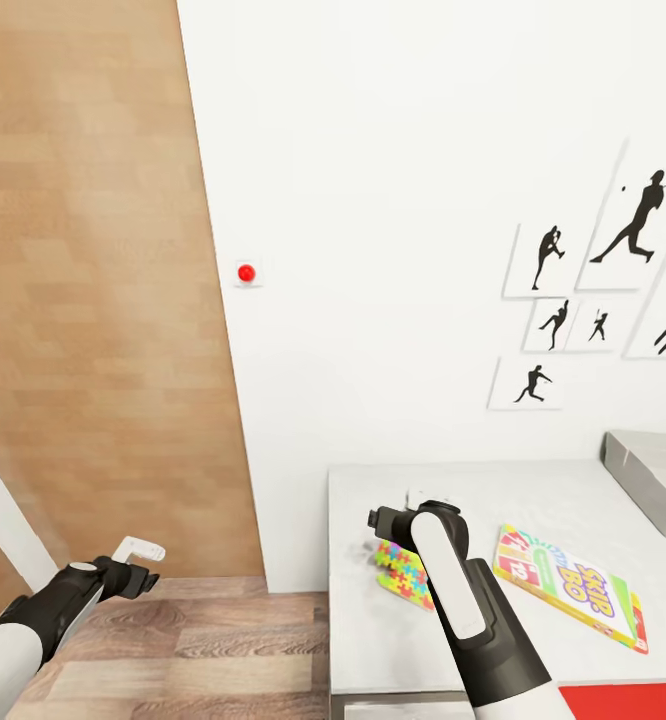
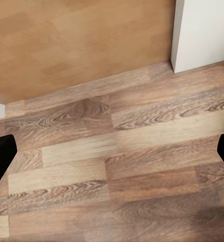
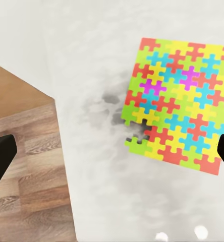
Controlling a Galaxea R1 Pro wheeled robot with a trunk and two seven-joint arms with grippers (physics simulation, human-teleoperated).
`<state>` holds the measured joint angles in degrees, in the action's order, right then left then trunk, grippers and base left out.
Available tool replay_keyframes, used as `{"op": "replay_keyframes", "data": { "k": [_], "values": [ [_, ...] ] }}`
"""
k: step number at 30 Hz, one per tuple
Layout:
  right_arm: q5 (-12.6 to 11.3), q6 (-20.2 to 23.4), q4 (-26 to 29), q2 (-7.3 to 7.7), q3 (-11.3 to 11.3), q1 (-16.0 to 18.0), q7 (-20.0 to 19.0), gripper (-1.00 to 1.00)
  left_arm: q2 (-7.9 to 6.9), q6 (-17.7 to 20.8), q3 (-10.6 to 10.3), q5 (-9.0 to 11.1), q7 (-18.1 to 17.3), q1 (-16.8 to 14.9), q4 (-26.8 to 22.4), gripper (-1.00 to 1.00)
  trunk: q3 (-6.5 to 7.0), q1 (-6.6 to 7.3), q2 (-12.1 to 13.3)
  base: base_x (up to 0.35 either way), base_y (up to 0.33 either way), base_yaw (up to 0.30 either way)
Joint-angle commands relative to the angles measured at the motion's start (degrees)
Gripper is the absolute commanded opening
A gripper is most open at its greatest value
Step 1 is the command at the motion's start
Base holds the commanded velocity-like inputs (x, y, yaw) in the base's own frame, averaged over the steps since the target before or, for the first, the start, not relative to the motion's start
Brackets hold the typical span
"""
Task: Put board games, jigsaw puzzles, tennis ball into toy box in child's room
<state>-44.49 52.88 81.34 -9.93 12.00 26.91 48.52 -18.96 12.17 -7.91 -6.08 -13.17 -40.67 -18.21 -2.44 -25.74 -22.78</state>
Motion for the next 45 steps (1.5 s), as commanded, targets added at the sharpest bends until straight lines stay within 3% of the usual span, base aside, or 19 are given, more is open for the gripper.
{"op": "replay_keyframes", "data": {
  "k": [1, 18, 29, 45],
  "values": [
    [-0.49, 0.14, 0.04, -0.01, 0.01, 0.07, 0.6, 1.0, -0.03, 0.23, -0.02, -0.6, -0.24, -0.02, -0.15, 1.0, -0.22, -0.04, -0.14, 0.056, 0.035, -0.096],
    [0.06, -0.08, -0.35, -0.01, -0.08, 0.07, 1.13, 1.0, -0.03, 0.22, -0.09, -0.7, -0.19, -0.02, -0.16, 1.0, -0.67, -0.04, -0.14, 0.071, 0.04, -0.031],
    [0.02, -4.05, -2.64, 0.14, -2.54, 0.51, 2.97, 1.0, -0.03, 0.19, -0.09, -0.77, -0.19, -0.02, -0.16, 1.0, -0.68, -0.04, -0.14, -0.014, 0.0, 0.0],
    [0.1, -6.2, -5.58, 0.34, -3.03, 0.87, 3.36, 1.0, 0.0, 0.14, -0.67, -1.74, -0.19, -0.02, -0.16, 1.0, -0.68, -0.04, -0.14, -0.002, -0.001, 0.0]
  ]
}}
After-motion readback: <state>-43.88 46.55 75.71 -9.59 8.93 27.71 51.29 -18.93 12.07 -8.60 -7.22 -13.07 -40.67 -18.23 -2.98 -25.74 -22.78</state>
